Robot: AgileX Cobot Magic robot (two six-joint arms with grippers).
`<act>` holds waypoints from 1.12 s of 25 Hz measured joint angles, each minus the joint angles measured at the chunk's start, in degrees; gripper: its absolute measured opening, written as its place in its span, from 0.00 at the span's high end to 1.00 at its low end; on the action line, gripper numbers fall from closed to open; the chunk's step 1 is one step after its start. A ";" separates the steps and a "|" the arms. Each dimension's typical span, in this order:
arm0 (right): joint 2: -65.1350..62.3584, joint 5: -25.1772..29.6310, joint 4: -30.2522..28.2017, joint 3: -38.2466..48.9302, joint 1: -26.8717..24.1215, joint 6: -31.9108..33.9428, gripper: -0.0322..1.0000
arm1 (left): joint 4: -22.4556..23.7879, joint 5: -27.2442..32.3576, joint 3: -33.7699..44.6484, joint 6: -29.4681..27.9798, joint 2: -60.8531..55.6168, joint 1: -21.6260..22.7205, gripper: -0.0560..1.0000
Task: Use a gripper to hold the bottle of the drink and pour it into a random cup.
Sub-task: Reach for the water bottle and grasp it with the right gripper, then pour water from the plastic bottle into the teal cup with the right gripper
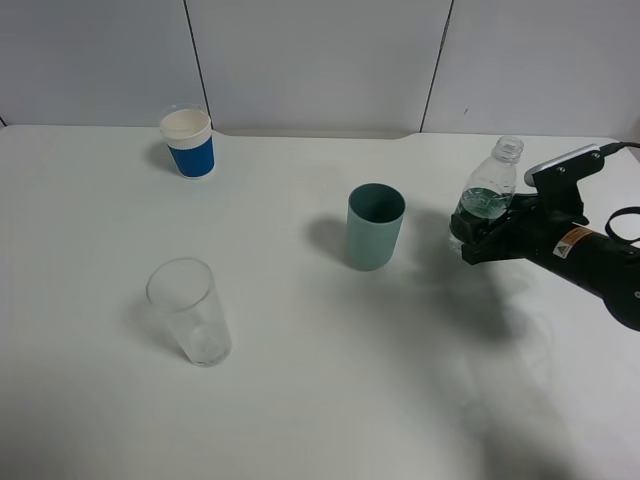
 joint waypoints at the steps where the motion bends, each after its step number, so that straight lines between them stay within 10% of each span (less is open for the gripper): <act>1: 0.16 -0.19 0.01 0.00 0.00 0.00 0.25 | 0.00 0.00 0.00 0.00 0.00 0.00 0.01; 7: 0.40 -0.58 -0.06 -0.58 0.00 0.00 0.41 | 0.00 0.00 0.00 0.00 0.00 0.00 0.01; 28: -1.23 1.68 2.36 -0.58 0.00 1.11 0.41 | 0.00 0.00 0.00 0.00 0.00 0.00 0.01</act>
